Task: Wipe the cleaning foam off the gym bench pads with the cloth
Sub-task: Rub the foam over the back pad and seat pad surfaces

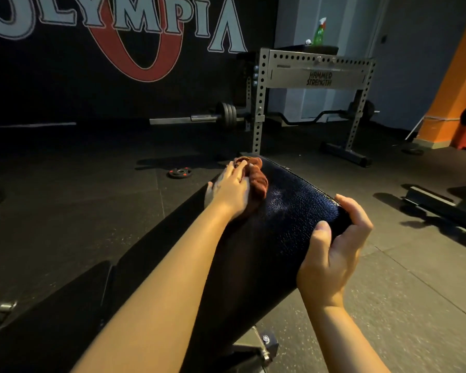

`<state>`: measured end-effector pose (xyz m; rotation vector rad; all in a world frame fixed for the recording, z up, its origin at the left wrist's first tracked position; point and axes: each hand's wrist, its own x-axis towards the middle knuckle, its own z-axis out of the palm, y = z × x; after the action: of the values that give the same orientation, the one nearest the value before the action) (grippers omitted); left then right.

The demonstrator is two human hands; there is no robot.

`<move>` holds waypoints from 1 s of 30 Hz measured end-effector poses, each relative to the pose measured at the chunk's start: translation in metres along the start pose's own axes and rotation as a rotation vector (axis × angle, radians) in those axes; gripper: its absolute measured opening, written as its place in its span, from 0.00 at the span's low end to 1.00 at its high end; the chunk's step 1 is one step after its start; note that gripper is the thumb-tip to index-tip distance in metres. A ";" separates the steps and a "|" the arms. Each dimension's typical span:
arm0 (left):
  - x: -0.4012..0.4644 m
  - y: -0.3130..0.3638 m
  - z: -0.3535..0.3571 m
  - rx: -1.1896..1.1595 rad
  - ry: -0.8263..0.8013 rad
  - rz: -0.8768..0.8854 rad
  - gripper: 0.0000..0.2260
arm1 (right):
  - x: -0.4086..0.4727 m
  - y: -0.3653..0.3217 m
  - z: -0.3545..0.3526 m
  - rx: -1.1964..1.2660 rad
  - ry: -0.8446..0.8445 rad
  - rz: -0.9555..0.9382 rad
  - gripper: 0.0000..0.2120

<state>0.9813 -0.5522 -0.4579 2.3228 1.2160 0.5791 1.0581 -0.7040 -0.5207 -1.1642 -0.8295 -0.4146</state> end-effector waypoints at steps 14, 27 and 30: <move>-0.004 0.037 0.020 -0.017 0.089 0.156 0.21 | -0.004 -0.005 0.007 0.158 0.135 0.053 0.16; -0.045 0.061 0.020 -0.012 0.040 0.097 0.22 | -0.005 -0.004 0.003 0.101 0.112 0.080 0.18; -0.072 0.079 0.028 -0.042 0.039 0.172 0.22 | -0.009 -0.005 -0.002 0.122 0.108 0.079 0.16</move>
<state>1.0106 -0.6587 -0.4468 2.4055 1.0172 0.7046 1.0504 -0.7089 -0.5247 -1.0483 -0.7027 -0.3534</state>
